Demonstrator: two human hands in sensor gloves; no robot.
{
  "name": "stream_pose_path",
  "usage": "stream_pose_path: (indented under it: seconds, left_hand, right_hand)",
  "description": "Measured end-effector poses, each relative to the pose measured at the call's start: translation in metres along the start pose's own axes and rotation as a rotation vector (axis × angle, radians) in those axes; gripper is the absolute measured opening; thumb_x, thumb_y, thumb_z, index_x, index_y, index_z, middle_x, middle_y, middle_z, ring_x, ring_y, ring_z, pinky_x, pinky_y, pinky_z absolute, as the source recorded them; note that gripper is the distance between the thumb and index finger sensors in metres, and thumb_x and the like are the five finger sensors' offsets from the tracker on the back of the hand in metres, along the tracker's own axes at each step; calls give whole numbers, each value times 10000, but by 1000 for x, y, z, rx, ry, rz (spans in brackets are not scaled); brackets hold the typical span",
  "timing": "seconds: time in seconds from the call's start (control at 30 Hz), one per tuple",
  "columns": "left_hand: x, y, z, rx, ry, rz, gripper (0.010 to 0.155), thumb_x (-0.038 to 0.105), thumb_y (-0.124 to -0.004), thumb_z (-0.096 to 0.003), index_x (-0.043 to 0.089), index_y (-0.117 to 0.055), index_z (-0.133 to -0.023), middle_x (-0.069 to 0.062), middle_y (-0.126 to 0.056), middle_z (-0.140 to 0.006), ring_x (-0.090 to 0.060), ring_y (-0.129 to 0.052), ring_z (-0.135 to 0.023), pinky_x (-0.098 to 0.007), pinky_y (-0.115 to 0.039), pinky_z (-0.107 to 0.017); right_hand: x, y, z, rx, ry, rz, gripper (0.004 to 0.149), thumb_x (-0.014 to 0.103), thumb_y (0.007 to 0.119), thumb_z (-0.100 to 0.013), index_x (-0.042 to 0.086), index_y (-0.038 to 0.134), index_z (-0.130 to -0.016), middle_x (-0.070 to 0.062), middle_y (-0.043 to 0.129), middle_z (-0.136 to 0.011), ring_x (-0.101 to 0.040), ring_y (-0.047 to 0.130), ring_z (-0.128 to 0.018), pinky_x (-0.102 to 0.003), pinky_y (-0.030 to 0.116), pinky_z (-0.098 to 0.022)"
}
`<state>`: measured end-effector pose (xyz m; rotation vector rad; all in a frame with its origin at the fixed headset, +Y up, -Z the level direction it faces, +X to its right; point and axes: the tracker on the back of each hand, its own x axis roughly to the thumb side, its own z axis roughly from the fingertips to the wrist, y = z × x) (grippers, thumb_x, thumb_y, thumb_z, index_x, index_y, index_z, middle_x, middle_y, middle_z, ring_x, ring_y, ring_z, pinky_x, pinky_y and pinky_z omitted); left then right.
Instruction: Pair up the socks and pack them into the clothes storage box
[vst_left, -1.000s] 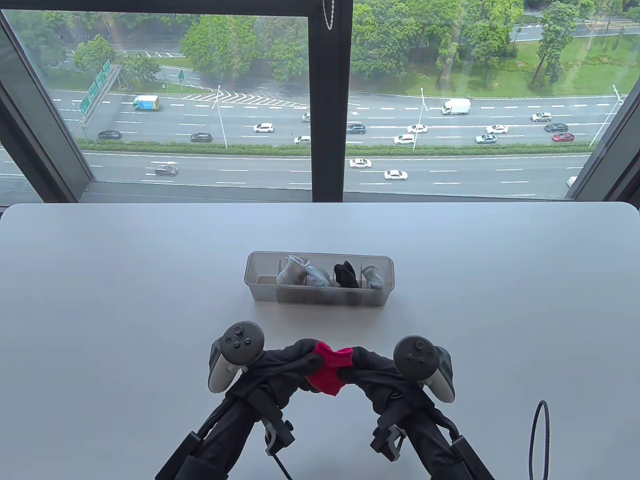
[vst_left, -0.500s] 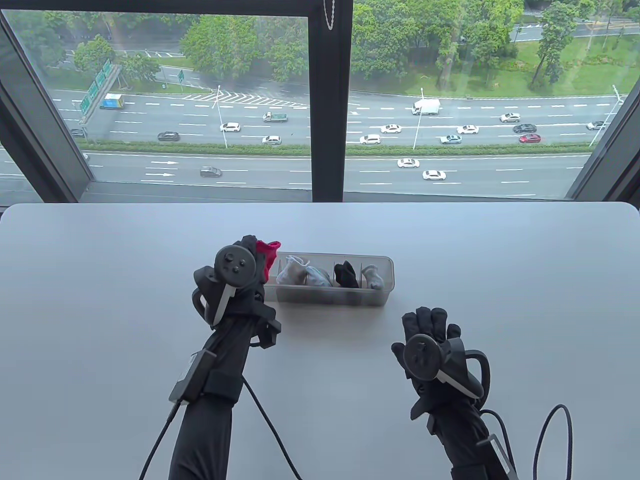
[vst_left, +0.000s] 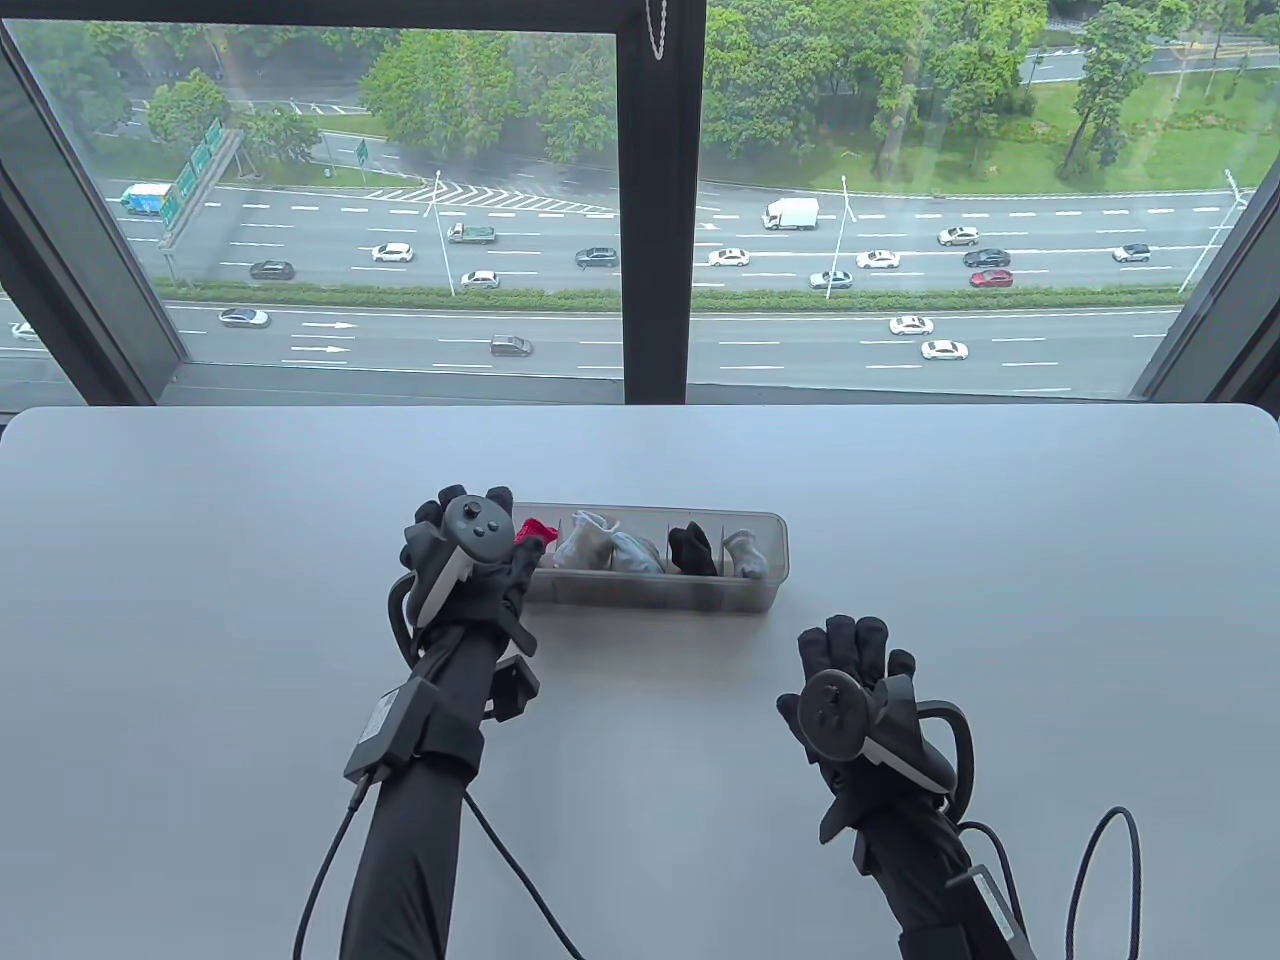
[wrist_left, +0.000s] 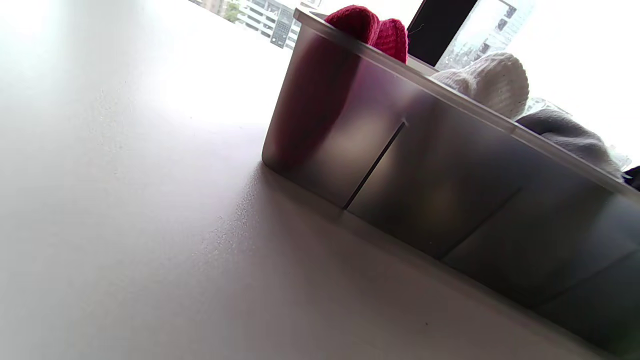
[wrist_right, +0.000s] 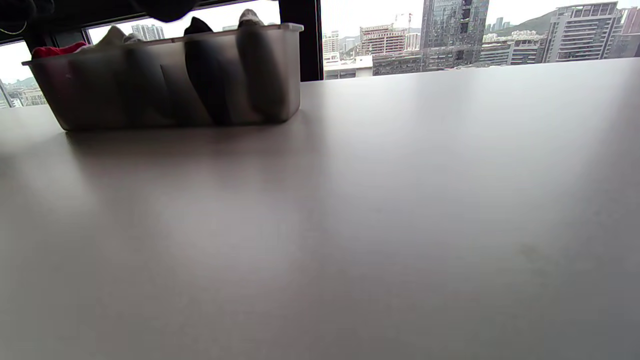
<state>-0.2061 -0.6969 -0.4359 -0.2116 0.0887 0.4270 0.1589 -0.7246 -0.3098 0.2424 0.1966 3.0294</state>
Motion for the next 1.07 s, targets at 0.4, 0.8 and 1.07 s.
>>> stream_pose_path:
  seconds: [0.4, 0.8, 1.07]
  left_hand:
    - [-40, -32, 121, -90, -267, -365, 783, 671, -394, -592, 330, 97, -1097, -107, 293, -1067, -481, 279, -945, -786, 34, -595]
    - [-49, -59, 119, -194, -207, -466, 784, 670, -389, -583, 341, 145, -1053, -97, 323, -1039, -464, 308, -927, -773, 62, -582]
    - [-52, -56, 118, -184, -196, -434, 780, 669, -388, -583, 345, 147, -1049, -92, 328, -1035, -460, 315, -921, -769, 85, -574]
  right_hand:
    - [6, 8, 2, 57, -55, 67, 741, 575, 411, -588, 209, 123, -1164, -192, -57, -1197, -500, -94, -1018, -669, 72, -713]
    - [8, 14, 2, 130, -61, 77, 798, 635, 408, -584, 212, 37, -1151, -212, -161, -1154, -575, -158, -955, -729, 49, -669]
    - [9, 16, 2, 161, -59, 85, 804, 642, 402, -586, 205, 23, -1144, -219, -180, -1142, -586, -169, -942, -743, 47, -656]
